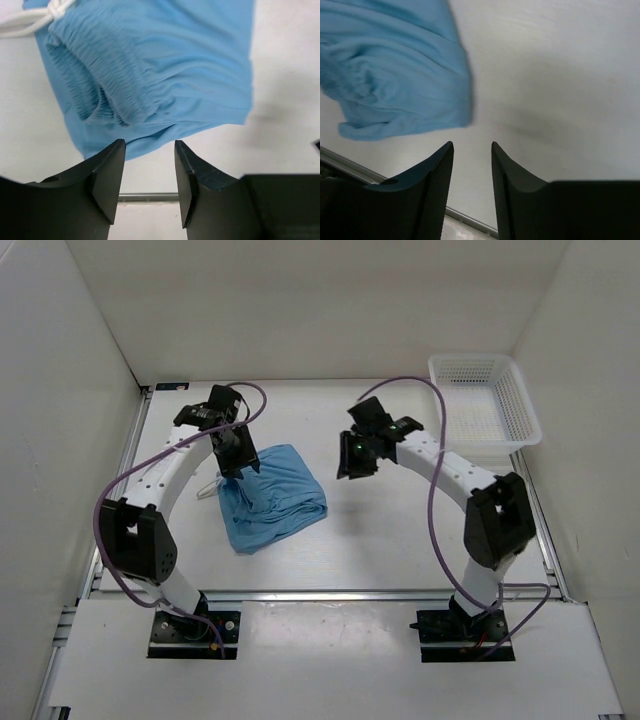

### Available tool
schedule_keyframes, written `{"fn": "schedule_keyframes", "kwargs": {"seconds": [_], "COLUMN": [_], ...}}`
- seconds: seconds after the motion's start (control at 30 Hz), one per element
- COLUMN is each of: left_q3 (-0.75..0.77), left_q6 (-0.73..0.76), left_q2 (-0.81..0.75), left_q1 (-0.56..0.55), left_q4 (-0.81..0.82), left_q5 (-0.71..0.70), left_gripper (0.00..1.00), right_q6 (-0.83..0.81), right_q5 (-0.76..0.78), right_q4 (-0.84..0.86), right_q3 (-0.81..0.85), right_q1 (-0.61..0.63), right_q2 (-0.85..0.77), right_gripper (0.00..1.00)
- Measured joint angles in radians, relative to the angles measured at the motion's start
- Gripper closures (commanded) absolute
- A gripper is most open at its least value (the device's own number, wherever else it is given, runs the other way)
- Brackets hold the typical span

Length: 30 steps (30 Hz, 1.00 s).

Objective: Fold and stack the shorts
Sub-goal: Fold the shorts

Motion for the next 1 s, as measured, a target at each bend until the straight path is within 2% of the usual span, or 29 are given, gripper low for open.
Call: {"fn": "schedule_keyframes", "kwargs": {"seconds": [0.07,0.1,0.13,0.2,0.3,0.4,0.53,0.57,0.63,0.8,1.0], "left_q3": [0.022,0.023,0.023,0.021,0.005,-0.020,-0.033,-0.032,-0.032,0.019,0.193], "left_q6": [-0.005,-0.008,-0.010,-0.008,0.000,0.011,0.025,0.029,0.037,0.063,0.109], "left_q2": [-0.005,0.001,0.013,0.067,0.179,0.283,0.333,0.333,0.333,0.365,0.484], "left_q1": [0.000,0.005,0.007,0.025,0.074,0.119,0.151,0.151,0.151,0.130,0.034], "left_q4": [0.016,0.032,0.043,0.064,0.098,0.110,0.111,0.111,0.111,0.092,0.041], "left_q5": [0.006,0.009,0.013,0.015,0.015,0.015,0.021,0.021,0.021,0.026,0.024], "left_gripper": [0.43,0.43,0.43,0.43,0.43,0.43,0.43,0.43,0.43,0.42,0.35], "right_q6": [-0.011,-0.014,-0.018,-0.028,-0.036,-0.035,-0.014,-0.006,0.016,0.074,0.138], "right_q5": [-0.040,-0.064,-0.090,-0.144,-0.188,-0.207,-0.230,-0.235,-0.243,-0.185,-0.062], "right_q4": [0.010,0.024,0.038,0.055,0.053,0.057,0.082,0.096,0.127,0.171,0.192], "right_q3": [0.107,0.153,0.187,0.213,0.214,0.198,0.132,0.120,0.097,0.011,-0.176], "right_q1": [0.033,0.045,0.057,0.076,0.084,0.085,0.085,0.085,0.085,0.089,0.090], "right_q2": [0.083,0.128,0.168,0.237,0.323,0.383,0.389,0.389,0.384,0.315,0.127], "right_gripper": [0.42,0.30,0.25,0.19,0.19,0.28,0.63,0.83,1.00,1.00,1.00]}}
